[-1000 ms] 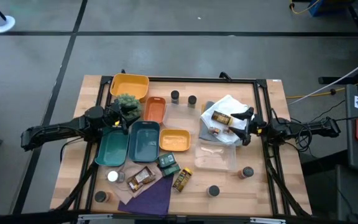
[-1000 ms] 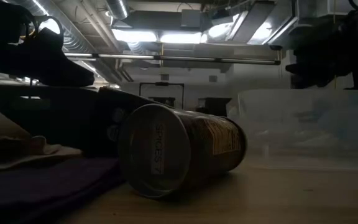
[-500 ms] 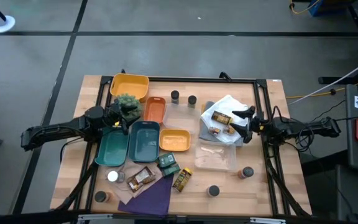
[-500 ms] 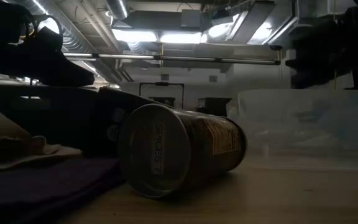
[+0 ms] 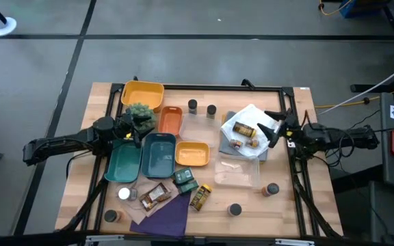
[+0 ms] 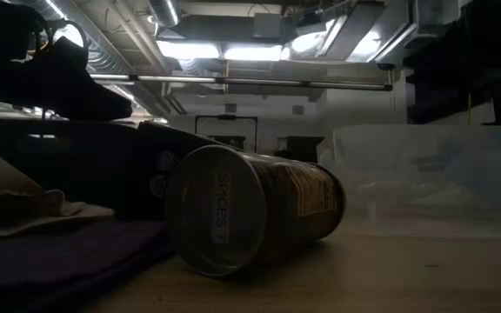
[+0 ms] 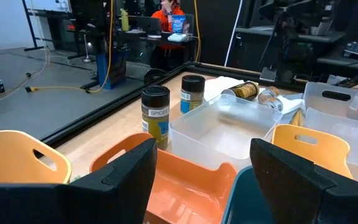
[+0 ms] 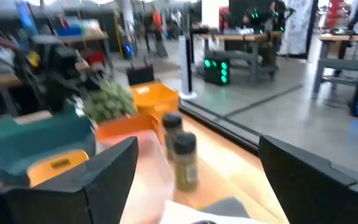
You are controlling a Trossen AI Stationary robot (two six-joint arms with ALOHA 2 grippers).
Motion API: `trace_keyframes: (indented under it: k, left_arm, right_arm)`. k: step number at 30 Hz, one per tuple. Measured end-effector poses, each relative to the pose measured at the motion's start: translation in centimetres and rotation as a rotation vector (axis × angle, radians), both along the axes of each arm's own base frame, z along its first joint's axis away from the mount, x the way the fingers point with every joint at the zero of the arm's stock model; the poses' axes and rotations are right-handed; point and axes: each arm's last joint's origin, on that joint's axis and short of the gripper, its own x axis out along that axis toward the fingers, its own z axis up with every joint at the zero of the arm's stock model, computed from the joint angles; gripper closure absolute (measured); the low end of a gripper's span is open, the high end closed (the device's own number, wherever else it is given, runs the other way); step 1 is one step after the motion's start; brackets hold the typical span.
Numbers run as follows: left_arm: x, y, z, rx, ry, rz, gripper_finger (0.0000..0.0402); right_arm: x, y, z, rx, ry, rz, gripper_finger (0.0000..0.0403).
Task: Sort spices by type
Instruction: Put the top right black seasoning bottle into the top transparent bin
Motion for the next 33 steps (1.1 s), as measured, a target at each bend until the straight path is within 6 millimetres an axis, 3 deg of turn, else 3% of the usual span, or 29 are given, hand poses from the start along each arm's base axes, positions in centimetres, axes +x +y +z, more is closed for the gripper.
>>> trace_keyframes:
  k: [10,21,27,33]
  left_arm:
    - [0.0,0.0,0.0,0.001,0.0,0.0,0.015]
    - [0.0,0.0,0.0,0.002,0.0,0.0,0.015]
    - [0.0,0.0,0.3,0.011,-0.031,0.0,0.015]
    - [0.1,0.0,1.2,0.038,-0.12,0.0,0.015]
  right_arm:
    - [1.3,0.0,1.2,0.014,0.107,-0.075,0.007]
    - [4.0,0.1,5.7,-0.016,0.143,-0.097,0.007]
    - [6.4,-1.8,7.4,0.002,0.201,-0.104,0.007]
    - [9.3,-5.2,7.3,0.087,0.283,-0.056,0.007]
